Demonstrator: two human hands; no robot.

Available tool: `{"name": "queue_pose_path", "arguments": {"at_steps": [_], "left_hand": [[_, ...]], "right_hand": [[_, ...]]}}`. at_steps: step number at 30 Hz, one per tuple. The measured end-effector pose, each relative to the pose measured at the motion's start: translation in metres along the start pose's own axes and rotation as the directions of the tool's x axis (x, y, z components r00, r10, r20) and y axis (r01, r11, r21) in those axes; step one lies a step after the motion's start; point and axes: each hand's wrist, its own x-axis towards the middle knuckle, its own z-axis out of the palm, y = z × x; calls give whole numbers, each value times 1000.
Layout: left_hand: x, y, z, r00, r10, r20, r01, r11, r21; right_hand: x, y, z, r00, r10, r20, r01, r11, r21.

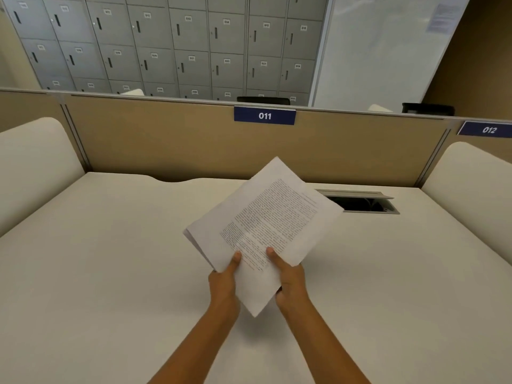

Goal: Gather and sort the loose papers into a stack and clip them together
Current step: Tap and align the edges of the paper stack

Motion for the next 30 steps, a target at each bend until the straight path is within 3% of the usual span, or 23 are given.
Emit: {"name": "queue_pose_path", "arguments": {"at_steps": [3,7,9,11,14,17,22,25,28,30], "left_hand": [[-8,-1,2,999,18,46,-17,999,-27],[9,34,-12,982,115,151,-113,993,-22],[20,57,-20,957,169,235,-208,966,152],[28,75,-24,923,175,341,-307,870,385],[34,90,-19,883,109,456,-362,776,516],[32,95,-10,866,25,500,-326,787,524],[26,77,-8,900,13,436,-267,807,526],[25,64,-9,911,136,390,-357,737,574],[19,54,-1,854,309,418,-512,636,577],[15,52,9,820,399,409,-570,633,524]], "right_hand": [[3,-3,3,995,-83,-58,78,993,-94],[9,-28,-11,988,-152,38,156,967,-201],[12,-44,-21,982,-164,95,184,946,-265],[12,-60,-30,976,-164,142,204,919,-339],[10,-75,-34,961,-96,260,200,890,-411],[5,-76,-34,933,57,355,131,867,-481],[5,-65,-39,935,165,315,27,850,-527],[6,-54,-37,970,89,227,60,815,-576],[6,-41,-28,987,-86,139,153,786,-599],[4,-35,-21,966,-237,100,248,754,-608]]}}
